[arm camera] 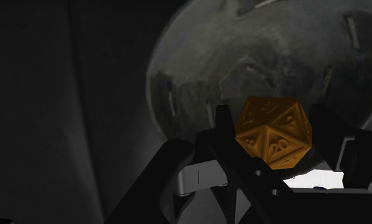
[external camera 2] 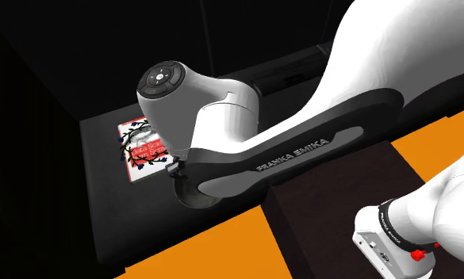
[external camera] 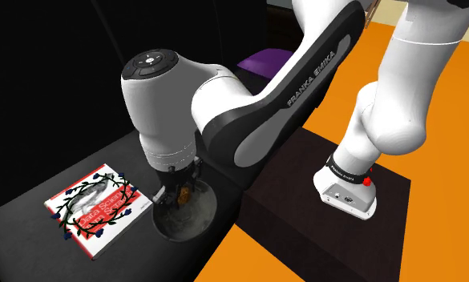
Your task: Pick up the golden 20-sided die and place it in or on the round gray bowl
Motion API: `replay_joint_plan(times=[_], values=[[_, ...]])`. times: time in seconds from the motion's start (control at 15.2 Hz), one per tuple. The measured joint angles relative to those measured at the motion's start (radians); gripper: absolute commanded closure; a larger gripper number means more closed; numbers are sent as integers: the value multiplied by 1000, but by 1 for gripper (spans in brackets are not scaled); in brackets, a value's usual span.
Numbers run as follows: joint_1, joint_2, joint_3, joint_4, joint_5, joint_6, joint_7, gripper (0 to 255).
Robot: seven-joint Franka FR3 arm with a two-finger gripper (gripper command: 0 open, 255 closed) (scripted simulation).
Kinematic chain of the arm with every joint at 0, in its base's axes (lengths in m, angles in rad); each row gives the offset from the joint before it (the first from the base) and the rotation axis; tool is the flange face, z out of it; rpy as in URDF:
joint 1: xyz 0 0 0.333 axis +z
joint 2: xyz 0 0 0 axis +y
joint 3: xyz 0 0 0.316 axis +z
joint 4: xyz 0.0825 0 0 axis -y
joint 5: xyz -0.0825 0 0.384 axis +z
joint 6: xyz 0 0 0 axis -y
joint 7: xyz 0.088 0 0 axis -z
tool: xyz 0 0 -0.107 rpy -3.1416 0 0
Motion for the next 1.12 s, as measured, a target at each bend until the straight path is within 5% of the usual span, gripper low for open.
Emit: replay_joint_plan(times=[0.53,0.59,1.12], values=[[5,20,-4,-12,-18,27,14,255],[5,20,-5,-12,-18,27,14,0],[0,-1,1,11,2,-10,-1,0]])
